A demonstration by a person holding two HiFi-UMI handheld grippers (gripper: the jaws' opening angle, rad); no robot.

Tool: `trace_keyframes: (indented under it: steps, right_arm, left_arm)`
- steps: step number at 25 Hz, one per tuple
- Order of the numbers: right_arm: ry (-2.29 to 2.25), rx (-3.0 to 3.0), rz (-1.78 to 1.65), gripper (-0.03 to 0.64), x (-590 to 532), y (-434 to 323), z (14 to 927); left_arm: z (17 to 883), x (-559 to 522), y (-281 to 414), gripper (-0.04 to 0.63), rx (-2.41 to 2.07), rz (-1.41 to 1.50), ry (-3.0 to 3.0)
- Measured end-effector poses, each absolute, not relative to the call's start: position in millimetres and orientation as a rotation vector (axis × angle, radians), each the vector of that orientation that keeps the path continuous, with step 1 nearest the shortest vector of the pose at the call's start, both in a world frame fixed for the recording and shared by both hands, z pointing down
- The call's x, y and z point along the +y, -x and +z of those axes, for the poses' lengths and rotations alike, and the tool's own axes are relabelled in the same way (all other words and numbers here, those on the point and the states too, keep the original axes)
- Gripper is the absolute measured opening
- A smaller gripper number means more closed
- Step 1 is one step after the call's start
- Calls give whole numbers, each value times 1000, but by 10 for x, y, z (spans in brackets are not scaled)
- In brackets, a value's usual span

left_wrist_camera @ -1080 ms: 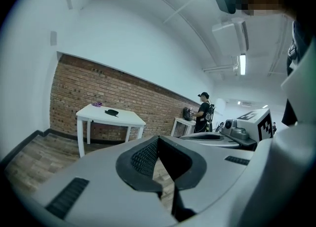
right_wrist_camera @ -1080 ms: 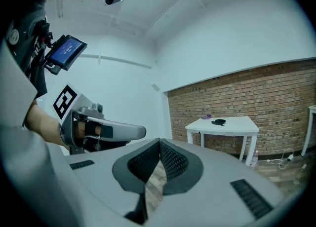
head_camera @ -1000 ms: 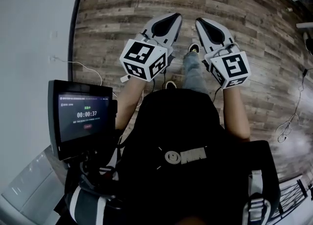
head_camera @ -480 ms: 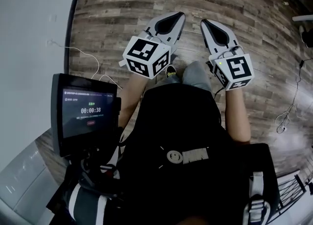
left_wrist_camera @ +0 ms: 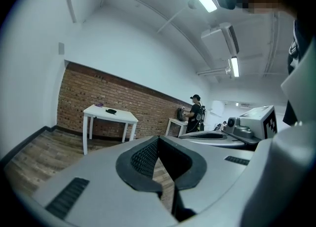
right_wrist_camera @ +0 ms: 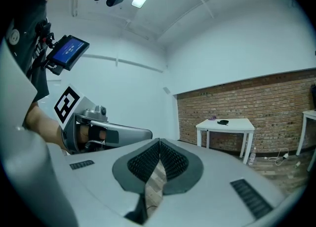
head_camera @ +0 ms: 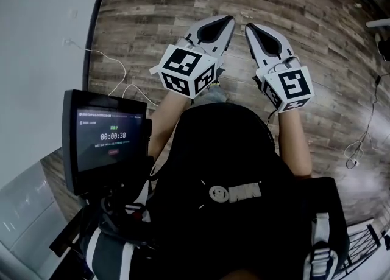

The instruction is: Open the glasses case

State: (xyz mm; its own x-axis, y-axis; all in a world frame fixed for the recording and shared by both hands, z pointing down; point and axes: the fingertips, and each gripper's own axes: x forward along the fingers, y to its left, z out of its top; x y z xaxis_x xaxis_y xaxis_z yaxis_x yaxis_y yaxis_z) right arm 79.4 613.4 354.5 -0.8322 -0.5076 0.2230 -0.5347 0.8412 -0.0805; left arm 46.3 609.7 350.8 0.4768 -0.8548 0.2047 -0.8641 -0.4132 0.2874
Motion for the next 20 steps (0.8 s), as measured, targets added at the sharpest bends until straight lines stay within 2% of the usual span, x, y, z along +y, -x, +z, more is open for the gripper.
trace_keyframes:
  steps: [6, 11, 20]
  right_arm:
    - [-830, -2859, 163, 7, 7043, -1517, 3319]
    - [-830, -2871, 176, 8, 7477, -1756, 3352]
    - [-868, -2869, 216, 7, 8017, -1610, 3343]
  left_arm:
    - [3275, 7009, -1192, 5, -1466, 15, -2409]
    - [3333, 7471, -1500, 5, -1468, 38, -2415]
    - [3351, 8048, -1302, 5, -1487, 54, -2395]
